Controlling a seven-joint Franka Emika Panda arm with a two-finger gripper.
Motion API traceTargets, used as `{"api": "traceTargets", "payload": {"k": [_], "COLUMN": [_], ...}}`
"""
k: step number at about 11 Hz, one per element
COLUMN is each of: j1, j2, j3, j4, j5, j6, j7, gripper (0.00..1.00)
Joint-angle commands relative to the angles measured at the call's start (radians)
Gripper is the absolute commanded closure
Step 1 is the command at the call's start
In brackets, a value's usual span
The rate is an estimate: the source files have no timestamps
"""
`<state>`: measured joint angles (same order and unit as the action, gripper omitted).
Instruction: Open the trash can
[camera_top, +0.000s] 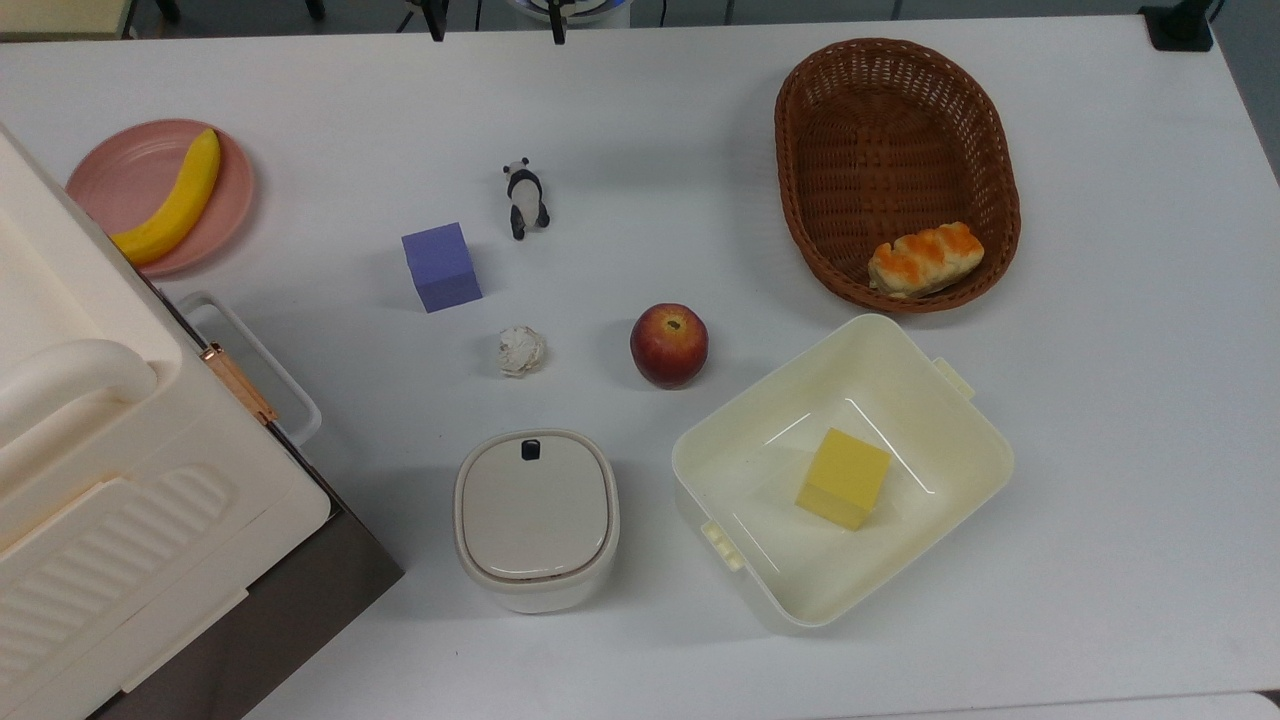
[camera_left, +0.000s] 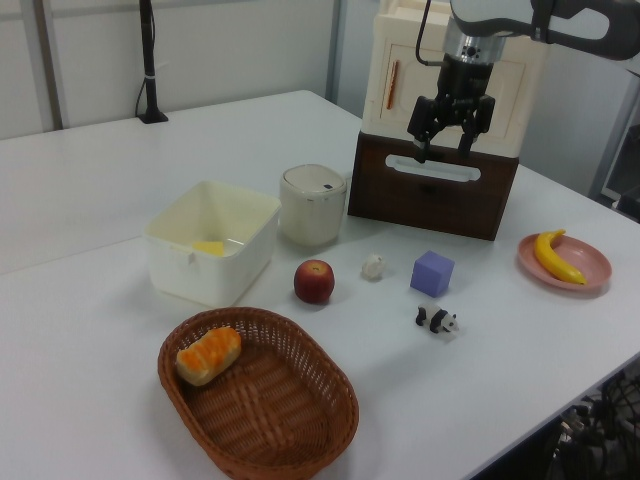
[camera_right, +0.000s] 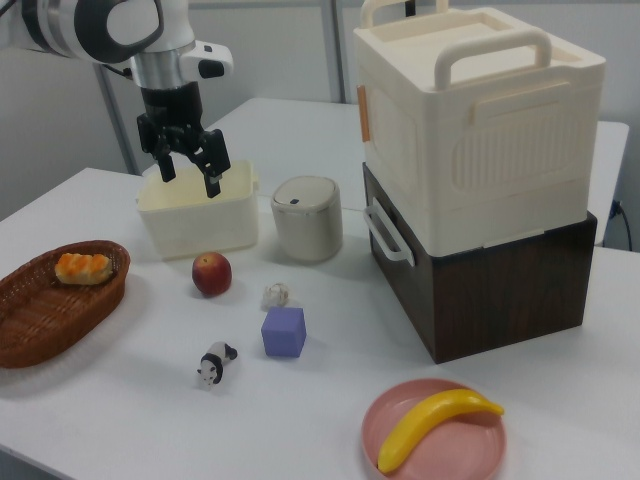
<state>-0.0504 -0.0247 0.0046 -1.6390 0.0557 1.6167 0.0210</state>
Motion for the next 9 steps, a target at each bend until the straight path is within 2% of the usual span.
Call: {"api": "traceTargets", "payload": {"k": [1,9], "j1": [-0.009,-0.006], "j2": [0.017,0.015], "j3": [0.008,0.012], "j4": [0.021,0.013], "j5": [0.029,0.027], "j6": [-0.005,0.017], "j7": [-0.022,-0.013], "gripper": [0.0,0.0]}}
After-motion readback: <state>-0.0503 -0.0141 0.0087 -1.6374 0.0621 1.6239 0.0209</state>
